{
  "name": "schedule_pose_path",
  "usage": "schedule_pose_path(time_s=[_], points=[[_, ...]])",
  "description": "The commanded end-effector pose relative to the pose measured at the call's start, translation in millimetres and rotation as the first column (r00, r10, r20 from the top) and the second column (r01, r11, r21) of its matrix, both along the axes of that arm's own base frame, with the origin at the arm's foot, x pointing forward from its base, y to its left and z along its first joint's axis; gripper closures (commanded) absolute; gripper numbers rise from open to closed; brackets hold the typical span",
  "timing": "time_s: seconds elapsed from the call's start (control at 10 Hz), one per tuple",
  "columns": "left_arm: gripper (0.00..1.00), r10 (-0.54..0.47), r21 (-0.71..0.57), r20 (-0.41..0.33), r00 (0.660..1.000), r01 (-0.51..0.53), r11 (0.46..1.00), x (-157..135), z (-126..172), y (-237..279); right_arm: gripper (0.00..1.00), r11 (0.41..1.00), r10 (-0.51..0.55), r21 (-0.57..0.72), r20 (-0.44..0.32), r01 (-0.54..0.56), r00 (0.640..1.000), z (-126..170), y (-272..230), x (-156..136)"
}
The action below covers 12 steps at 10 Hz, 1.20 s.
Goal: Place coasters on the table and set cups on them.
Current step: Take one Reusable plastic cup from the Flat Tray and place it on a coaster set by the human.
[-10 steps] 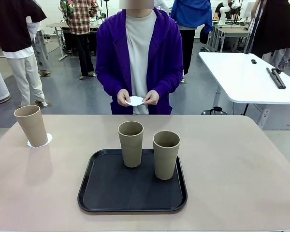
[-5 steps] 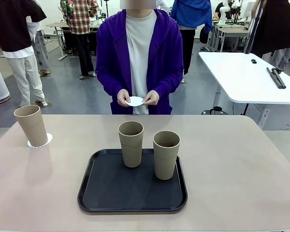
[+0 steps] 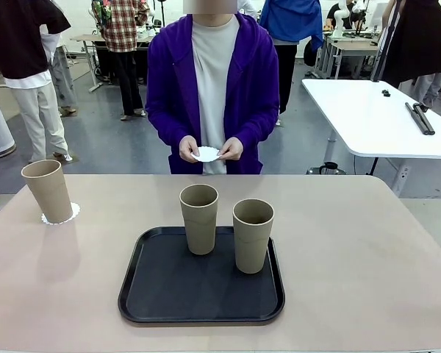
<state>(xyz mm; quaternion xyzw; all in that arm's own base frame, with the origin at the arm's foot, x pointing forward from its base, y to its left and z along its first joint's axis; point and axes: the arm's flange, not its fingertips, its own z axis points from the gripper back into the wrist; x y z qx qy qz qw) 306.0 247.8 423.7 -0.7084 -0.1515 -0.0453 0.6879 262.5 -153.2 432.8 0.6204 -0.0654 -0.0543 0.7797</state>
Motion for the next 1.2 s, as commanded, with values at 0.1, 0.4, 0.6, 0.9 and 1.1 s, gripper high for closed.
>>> schedule_pose_path(time_s=[0.1,0.4,0.6,0.9,1.1], points=[[0.0,-0.013,0.151,-0.057,0.998,0.022,0.988,16.5,-16.3,24.3,0.0,1.0,0.003,0.011,0.011,-0.003,1.0,0.4,0.0,0.2],[0.0,0.01,0.264,-0.048,0.999,0.003,0.964,16.9,-23.4,24.1,0.0,1.0,0.003,0.011,0.011,-0.003,1.0,0.4,0.0,0.2],[0.0,0.014,0.306,-0.036,0.999,-0.003,0.952,16.2,-21.6,22.1,0.0,1.0,0.003,0.011,0.011,-0.003,1.0,0.4,0.0,0.2],[0.0,0.004,0.339,-0.021,1.0,0.004,0.941,11.6,-18.2,18.2,0.0,1.0,0.003,0.011,0.011,-0.003,1.0,0.4,0.0,0.2],[0.0,0.015,0.297,-0.052,0.999,0.001,0.955,23.3,-17.3,27.2,0.0,1.0,0.003,0.011,0.011,-0.003,1.0,0.4,0.0,0.2]])
